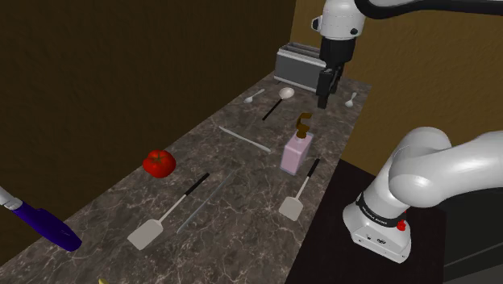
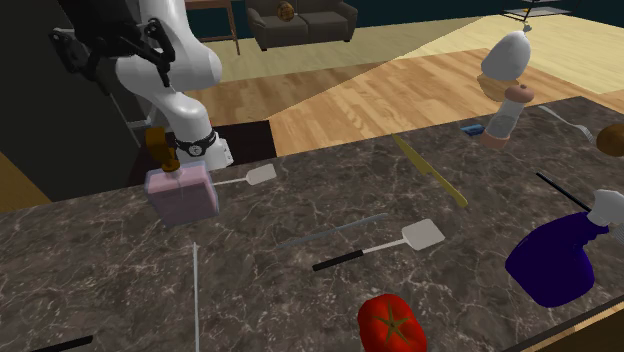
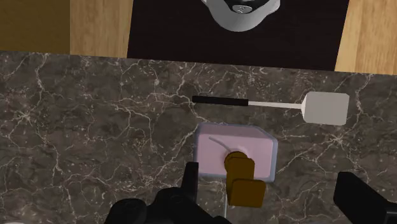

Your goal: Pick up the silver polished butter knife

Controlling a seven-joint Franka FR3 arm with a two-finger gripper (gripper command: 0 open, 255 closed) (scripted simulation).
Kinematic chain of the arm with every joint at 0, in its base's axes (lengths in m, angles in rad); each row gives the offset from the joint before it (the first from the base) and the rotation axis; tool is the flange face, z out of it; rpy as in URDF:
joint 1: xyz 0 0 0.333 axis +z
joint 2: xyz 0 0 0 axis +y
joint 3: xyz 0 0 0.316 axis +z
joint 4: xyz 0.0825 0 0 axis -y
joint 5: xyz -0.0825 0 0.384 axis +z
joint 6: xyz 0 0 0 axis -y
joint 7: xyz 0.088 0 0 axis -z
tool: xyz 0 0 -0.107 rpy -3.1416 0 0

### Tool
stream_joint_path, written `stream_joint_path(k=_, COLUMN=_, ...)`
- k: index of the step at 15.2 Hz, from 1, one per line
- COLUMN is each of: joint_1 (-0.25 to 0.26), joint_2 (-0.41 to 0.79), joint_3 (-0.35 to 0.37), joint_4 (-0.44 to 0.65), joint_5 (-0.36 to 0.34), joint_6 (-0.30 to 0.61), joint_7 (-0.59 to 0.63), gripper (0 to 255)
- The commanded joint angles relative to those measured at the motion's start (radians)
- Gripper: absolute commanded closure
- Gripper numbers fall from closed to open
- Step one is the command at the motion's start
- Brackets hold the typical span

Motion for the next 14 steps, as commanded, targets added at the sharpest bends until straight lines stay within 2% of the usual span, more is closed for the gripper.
stream_joint_path(k=1, joint_1=0.0, joint_2=0.0, joint_3=0.0, joint_4=0.0, joint_5=0.0, joint_6=0.0, joint_7=0.0, gripper=0)
stream_joint_path(k=14, joint_1=0.177, joint_2=0.374, joint_3=0.025, joint_4=0.024, joint_5=0.014, joint_6=0.403, joint_7=-0.349, gripper=0)
